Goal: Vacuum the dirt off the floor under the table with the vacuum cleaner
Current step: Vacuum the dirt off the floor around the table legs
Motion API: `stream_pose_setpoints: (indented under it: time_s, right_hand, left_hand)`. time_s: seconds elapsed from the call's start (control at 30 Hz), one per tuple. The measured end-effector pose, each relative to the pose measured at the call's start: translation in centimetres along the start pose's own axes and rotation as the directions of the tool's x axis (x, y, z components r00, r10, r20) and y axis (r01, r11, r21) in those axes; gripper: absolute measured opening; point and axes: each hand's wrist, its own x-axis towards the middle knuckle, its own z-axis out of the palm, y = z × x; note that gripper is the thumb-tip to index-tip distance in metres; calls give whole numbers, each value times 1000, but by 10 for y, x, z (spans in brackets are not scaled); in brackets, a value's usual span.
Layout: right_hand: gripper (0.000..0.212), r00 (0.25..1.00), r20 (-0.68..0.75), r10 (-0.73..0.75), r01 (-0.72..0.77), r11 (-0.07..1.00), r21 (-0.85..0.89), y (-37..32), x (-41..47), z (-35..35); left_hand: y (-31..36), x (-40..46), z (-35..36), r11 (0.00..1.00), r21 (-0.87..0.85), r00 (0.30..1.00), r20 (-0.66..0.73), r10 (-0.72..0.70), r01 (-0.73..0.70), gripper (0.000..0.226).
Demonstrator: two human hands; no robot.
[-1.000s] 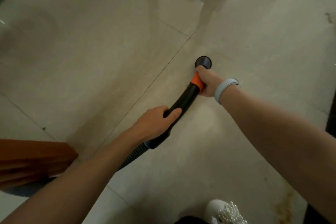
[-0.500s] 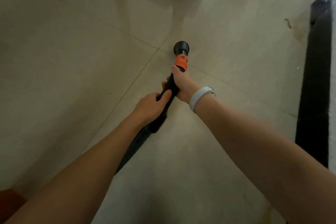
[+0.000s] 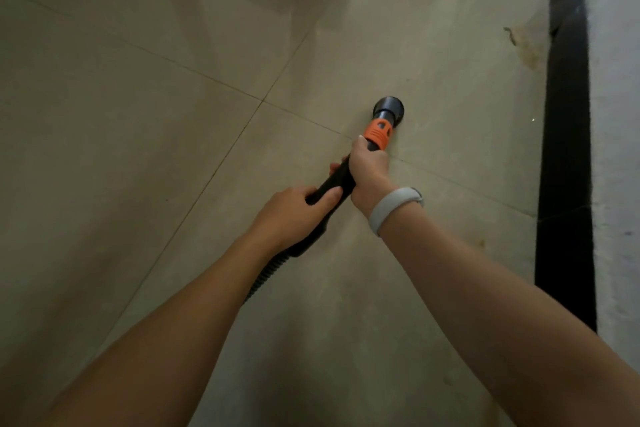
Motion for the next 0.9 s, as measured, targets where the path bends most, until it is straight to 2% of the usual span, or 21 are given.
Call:
stream_pose_setpoints:
  time_s: [0.1, 0.23, 0.37, 0.47, 0.53, 0.63, 0.77, 0.9]
  right_hand:
    - [21, 1000, -2, -4, 4, 1000, -8, -22, 13, 5]
    - [17, 996, 83, 34, -35, 999, 7, -47, 30, 9]
    - [25, 978, 202, 46, -44, 999, -16, -35, 30, 24]
    - [21, 964, 256, 77, -52, 993, -104, -24, 23, 32]
    - [19, 957, 275, 94, -66, 992, -109, -12, 14, 31]
    - [24, 958, 253, 134, -122, 990, -65, 14, -12, 25]
    - [26, 965, 160, 207, -201, 978, -54, 37, -60, 6]
    - [27, 964, 91, 248, -247, 969, -25, 45, -98, -18]
  left_hand:
    - [16, 19, -4, 1000, 22, 999, -37, -18, 19, 45]
    - [31, 47, -12, 998, 33, 997, -58, -54, 56, 49]
    - [13, 39, -13, 996, 13, 994, -76, -83, 85, 42]
    - [-3, 21, -6, 992, -85, 991, -85, -105, 98, 41]
    - [-10, 7, -3, 991, -80, 990, -88, -110, 104, 41]
    - [-17, -26, -6, 988, -34, 987, -54, -150, 148, 41]
    - [-15, -77, -14, 982, 25, 977, 94, -190, 189, 42]
    - [-7, -112, -13, 985, 64, 974, 151, -171, 163, 40]
